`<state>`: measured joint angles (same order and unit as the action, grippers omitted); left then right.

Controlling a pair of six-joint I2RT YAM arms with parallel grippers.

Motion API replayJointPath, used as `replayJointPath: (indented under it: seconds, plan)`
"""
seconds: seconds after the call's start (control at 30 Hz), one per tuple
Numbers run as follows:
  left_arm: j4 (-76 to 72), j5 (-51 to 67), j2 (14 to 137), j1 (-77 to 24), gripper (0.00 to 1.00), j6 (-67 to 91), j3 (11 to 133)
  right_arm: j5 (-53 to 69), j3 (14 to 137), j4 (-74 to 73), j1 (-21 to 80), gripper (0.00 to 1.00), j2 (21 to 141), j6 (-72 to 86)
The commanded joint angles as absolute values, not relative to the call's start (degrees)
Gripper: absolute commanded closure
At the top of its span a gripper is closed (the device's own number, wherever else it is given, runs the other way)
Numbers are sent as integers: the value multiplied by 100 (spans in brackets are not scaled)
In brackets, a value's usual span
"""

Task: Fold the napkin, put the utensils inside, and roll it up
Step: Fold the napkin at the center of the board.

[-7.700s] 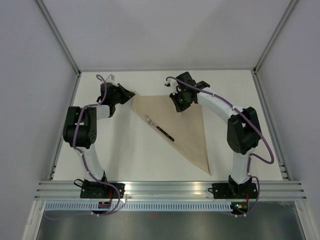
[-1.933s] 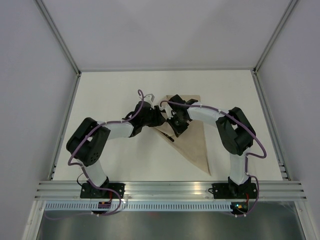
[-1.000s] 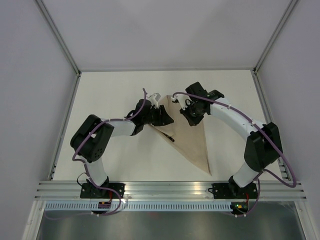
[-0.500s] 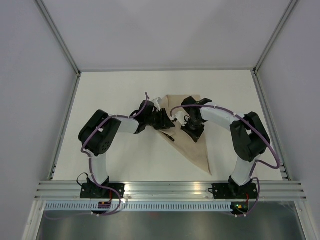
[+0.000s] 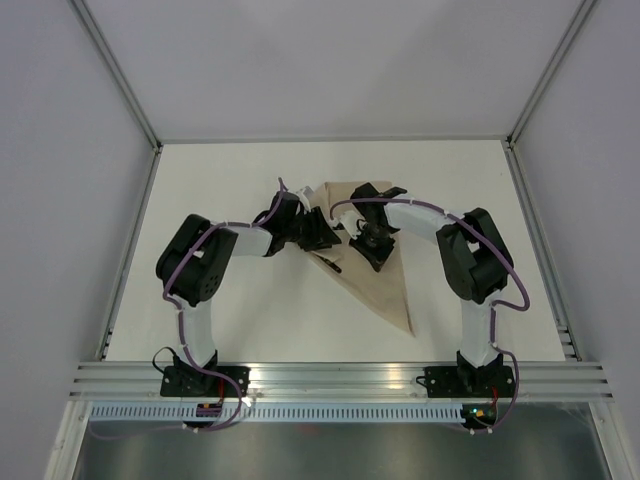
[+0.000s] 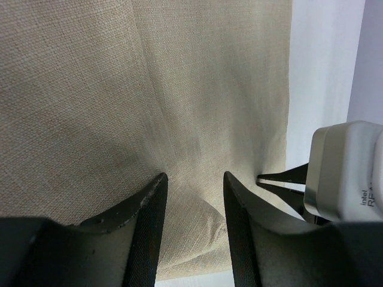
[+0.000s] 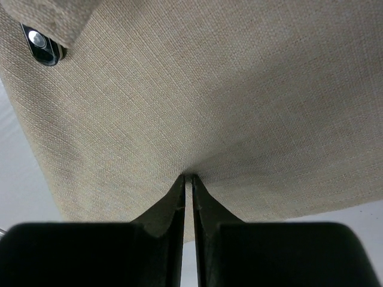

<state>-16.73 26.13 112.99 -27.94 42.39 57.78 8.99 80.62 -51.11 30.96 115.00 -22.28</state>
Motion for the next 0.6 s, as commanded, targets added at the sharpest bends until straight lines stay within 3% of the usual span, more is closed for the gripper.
replayJointPath:
  seconds: [0.0,0.27,0.57]
  plan:
    - [-1275,2584,11330,-2742,51,4113,5871,852,8314,-4983,3085,87,11593,-2127]
    - [-2100,3207,10706,-2742,51,3938,5432,773,8279,-5273,3085,86,10715,-2267]
    - [-1969,3366,10538,-2742,51,3779,5309,765,8051,-5493,3015,85,9897,-2268]
